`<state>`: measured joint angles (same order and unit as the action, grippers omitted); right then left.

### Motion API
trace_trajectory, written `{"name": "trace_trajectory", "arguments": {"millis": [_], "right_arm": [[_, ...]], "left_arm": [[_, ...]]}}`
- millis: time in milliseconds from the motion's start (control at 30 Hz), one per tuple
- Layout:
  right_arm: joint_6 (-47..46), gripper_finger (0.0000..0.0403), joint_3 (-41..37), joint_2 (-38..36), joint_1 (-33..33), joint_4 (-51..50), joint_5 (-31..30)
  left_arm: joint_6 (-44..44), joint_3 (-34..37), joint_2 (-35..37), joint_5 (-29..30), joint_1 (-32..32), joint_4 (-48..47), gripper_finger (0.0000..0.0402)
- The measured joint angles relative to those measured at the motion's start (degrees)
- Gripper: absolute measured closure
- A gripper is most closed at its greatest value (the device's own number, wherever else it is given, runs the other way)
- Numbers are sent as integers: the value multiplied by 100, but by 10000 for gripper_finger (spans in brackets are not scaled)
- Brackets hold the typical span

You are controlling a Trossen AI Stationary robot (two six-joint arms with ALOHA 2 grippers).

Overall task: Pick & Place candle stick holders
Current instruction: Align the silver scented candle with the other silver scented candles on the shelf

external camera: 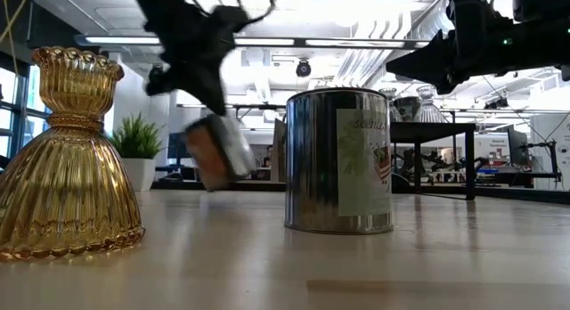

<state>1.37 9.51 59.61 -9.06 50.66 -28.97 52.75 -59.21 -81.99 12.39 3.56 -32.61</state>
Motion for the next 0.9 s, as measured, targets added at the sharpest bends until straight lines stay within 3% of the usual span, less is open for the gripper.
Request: {"name": "trace_trajectory", "arguments": {"millis": [400,633,900], "right_arm": [[11,401,3,-1,0,-30,31],[1,401,3,0,0,-41,100],[-35,401,3,0,0,-60,105]], "left_arm": [[-1265,-1521,-1734,77,-108,538,401],[-1353,-1782,-2051,-218,-343,735,391],[-1537,-1808,-2085,-307,-361,937,337]]}}
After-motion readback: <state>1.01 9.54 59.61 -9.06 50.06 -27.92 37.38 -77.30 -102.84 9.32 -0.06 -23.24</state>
